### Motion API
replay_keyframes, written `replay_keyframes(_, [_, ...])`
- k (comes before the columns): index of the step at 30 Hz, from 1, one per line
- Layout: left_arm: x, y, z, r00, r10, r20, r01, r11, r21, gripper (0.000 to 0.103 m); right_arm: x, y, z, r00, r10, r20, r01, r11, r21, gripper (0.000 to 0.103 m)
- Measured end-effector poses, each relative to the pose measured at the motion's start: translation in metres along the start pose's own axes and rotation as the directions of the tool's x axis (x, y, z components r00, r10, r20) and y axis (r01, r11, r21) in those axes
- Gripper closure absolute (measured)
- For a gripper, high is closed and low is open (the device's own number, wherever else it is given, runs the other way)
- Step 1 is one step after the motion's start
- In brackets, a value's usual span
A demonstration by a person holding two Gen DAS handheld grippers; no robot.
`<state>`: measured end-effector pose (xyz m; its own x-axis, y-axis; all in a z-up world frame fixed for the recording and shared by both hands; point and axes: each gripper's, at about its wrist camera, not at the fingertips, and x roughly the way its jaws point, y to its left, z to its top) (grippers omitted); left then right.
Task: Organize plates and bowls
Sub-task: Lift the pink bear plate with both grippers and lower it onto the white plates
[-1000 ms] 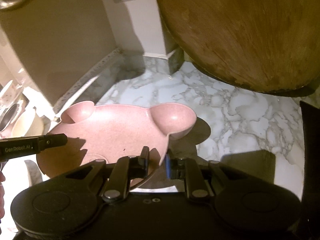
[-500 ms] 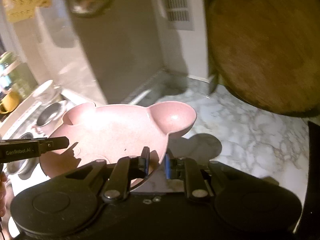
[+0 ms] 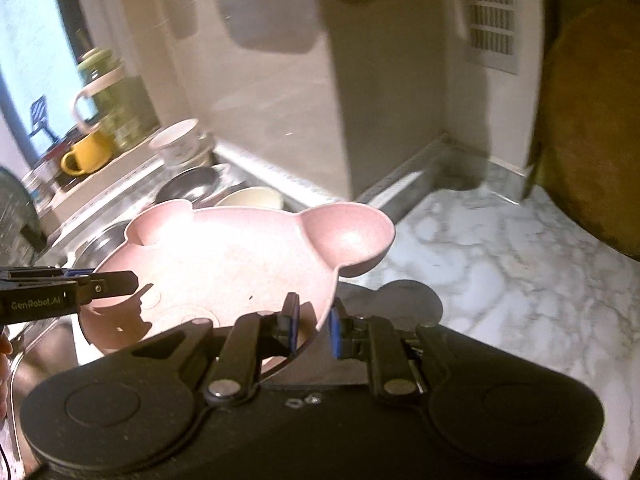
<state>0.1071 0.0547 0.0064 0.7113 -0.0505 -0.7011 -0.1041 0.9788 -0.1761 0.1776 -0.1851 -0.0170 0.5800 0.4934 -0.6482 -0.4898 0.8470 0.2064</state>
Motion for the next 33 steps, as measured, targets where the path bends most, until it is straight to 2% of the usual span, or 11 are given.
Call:
replay_keyframes(8, [-0.005, 0.040, -0.025, 0.998, 0.055, -0.018, -0.056, 0.997, -0.048, 0.079, 0.025, 0.035, -0.011, 0.998, 0.054, -0.042, -0.056, 0.997, -0.046, 0.087])
replay_keyframes(13, [0.002, 0.053, -0.039, 0.995, 0.094, -0.027, -0.095, 0.995, -0.041, 0.079, 0.044, 0.045, -0.020, 0.994, 0.077, -0.075, -0.080, 0.996, -0.046, 0.087])
replay_keyframes(20, [0.019, 0.063, -0.052, 0.991, 0.124, -0.048, -0.126, 0.991, -0.035, 0.079, 0.066, 0.046, -0.032, 0.990, 0.098, -0.103, -0.103, 0.993, -0.049, 0.087])
replay_keyframes(33, [0.035, 0.064, -0.066, 0.988, 0.130, -0.088, -0.133, 0.991, -0.030, 0.079, 0.084, 0.042, -0.042, 0.986, 0.107, -0.128, -0.116, 0.991, -0.061, 0.087])
